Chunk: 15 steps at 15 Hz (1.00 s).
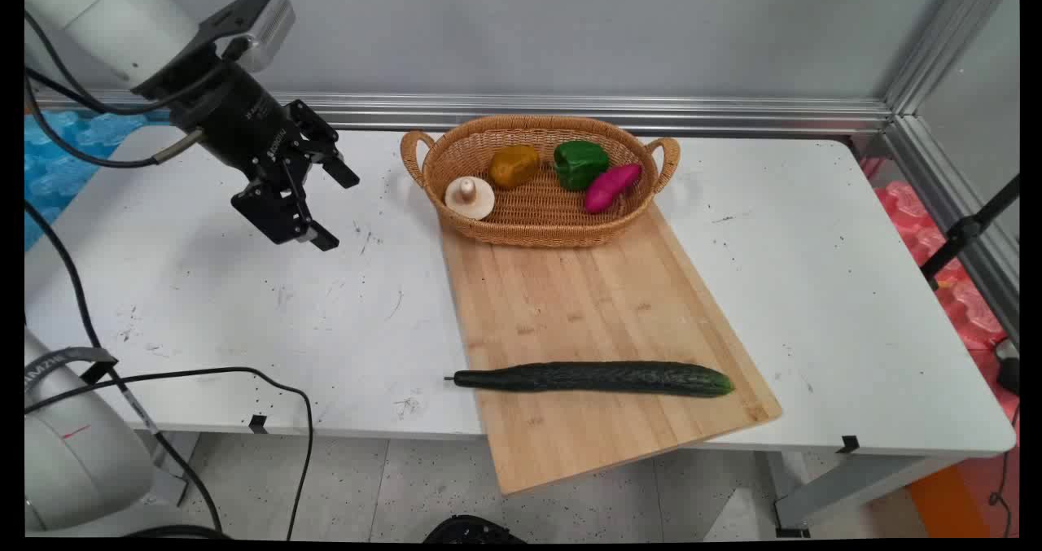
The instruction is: Pick up the cucumber from the cutting board
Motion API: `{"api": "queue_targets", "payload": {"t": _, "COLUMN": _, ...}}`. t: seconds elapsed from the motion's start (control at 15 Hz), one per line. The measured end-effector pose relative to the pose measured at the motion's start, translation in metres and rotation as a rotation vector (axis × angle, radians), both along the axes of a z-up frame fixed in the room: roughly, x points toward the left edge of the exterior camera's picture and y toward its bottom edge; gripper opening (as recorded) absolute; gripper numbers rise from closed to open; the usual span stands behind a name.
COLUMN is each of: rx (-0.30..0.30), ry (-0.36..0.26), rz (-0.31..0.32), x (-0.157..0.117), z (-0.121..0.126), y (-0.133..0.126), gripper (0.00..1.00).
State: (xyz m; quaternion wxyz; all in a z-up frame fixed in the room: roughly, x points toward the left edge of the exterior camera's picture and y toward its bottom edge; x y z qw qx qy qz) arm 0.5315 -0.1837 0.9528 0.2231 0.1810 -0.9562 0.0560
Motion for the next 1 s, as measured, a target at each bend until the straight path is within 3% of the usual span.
{"api": "queue_targets", "payload": {"t": 0.53, "rx": -0.004, "ry": 0.043, "rz": -0.025, "x": -0.031, "z": -0.003, "y": -0.003, "gripper": 1.00}}
{"api": "queue_targets", "payload": {"t": 1.0, "rx": -0.008, "ry": 0.056, "rz": -0.029, "x": -0.111, "z": -0.031, "y": -0.023, "gripper": 1.00}}
